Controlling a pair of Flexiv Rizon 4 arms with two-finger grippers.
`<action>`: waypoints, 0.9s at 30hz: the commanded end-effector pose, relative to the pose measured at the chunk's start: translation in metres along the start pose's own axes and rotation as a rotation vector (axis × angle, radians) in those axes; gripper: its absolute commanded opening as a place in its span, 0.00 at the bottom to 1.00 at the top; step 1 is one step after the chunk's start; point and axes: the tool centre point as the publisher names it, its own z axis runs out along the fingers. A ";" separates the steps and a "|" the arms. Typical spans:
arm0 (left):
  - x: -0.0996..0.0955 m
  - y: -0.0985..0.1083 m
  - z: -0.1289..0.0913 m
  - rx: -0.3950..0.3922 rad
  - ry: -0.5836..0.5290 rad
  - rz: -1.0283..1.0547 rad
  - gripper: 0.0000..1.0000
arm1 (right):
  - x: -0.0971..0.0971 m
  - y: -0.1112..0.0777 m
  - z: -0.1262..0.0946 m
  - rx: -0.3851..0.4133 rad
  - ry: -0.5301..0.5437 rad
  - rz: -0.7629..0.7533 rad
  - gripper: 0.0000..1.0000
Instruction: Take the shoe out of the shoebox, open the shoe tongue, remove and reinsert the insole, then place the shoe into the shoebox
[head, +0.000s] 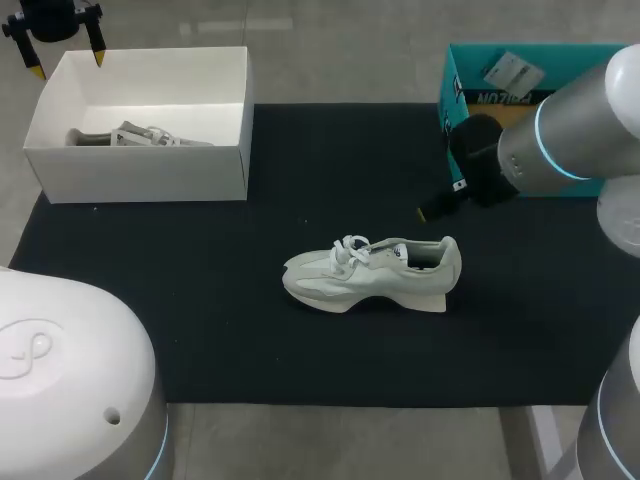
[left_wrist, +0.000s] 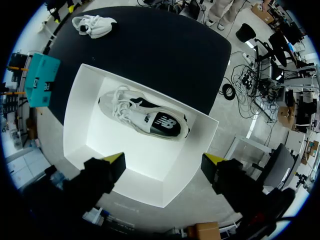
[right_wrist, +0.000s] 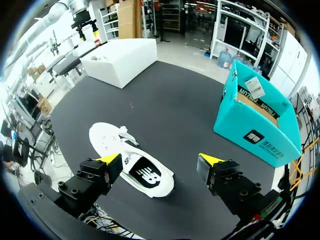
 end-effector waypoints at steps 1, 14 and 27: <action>0.000 0.000 0.000 -0.001 0.002 0.001 1.00 | -0.005 0.001 -0.002 0.140 0.475 -0.409 1.00; 0.000 0.000 0.000 -0.001 0.002 0.001 1.00 | -0.016 -0.003 0.006 -0.008 0.376 -0.690 1.00; 0.000 0.000 0.000 -0.001 0.002 0.001 1.00 | -0.028 -0.025 0.000 0.054 0.488 -0.825 1.00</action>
